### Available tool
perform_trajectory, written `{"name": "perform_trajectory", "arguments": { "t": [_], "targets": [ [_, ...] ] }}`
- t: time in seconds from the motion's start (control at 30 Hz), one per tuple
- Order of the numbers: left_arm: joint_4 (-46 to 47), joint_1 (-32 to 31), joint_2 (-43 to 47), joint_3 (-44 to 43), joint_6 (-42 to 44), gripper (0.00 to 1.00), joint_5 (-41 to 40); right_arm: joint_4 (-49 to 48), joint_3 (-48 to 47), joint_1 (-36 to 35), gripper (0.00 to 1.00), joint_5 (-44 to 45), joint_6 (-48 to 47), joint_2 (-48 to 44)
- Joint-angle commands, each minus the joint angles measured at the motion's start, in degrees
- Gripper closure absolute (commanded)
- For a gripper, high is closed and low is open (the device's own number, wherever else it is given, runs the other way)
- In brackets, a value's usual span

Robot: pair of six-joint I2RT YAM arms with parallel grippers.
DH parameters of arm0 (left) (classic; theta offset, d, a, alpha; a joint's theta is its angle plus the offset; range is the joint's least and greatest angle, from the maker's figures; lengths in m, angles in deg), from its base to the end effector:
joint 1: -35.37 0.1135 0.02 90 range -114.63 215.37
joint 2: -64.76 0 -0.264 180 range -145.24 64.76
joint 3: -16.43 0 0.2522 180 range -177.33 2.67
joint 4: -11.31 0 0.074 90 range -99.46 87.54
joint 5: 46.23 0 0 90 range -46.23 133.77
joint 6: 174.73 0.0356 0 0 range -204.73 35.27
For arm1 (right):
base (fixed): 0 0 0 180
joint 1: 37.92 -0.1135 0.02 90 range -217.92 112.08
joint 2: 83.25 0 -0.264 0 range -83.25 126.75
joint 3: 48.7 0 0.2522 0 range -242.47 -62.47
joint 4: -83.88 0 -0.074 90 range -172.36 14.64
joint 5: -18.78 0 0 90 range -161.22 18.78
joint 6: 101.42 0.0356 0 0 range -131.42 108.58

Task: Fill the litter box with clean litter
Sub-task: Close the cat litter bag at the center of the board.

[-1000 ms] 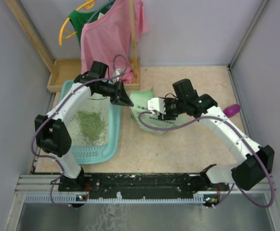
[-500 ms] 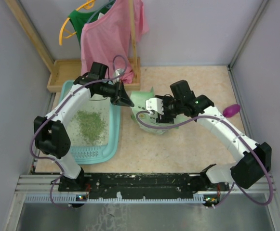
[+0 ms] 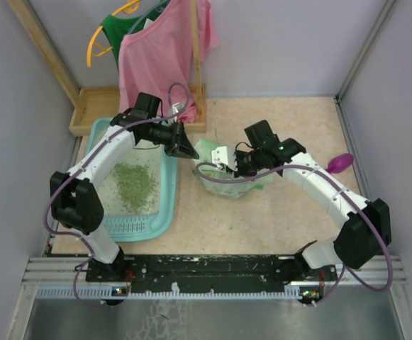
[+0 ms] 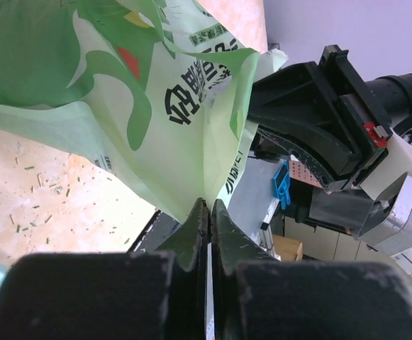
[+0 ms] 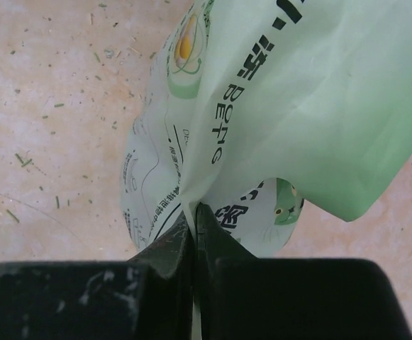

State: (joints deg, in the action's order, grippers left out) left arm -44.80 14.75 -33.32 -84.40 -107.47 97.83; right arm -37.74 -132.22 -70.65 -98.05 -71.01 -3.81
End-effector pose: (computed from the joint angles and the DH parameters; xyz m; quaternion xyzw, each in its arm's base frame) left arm 0.3321 -0.1557 0.3108 0.1272 0.8481 -0.5043 0.1008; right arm 0.2310 0.1676 0.3051 -0.7171 0.5900 0.1455 0.3413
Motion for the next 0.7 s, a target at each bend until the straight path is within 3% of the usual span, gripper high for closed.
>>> {"name": "perform_trajectory", "arguments": {
  "t": [0.0,0.07,0.2,0.4,0.67],
  "targets": [
    [0.0,-0.3,2.4,-1.9,1.0,0.96,-3.6,1.4,-2.6,-0.6,1.00,-0.6,2.0,0.0],
    [-1.5,-0.4,3.1,-5.1,4.0,0.78,-6.7,1.4,-3.3,-0.6,1.00,-0.1,2.9,-0.2],
    [2.2,-0.4,9.3,-8.6,10.3,0.59,-16.3,1.7,-4.6,-0.6,1.00,-0.3,4.4,-0.1],
    [20.1,-5.2,24.6,2.9,20.0,0.45,-19.4,3.6,-8.9,-0.2,1.00,-3.0,8.0,1.3],
    [22.7,-15.0,27.8,13.5,32.8,0.43,-30.0,10.6,-17.8,1.5,1.00,-16.8,17.6,5.0]
  ]
}}
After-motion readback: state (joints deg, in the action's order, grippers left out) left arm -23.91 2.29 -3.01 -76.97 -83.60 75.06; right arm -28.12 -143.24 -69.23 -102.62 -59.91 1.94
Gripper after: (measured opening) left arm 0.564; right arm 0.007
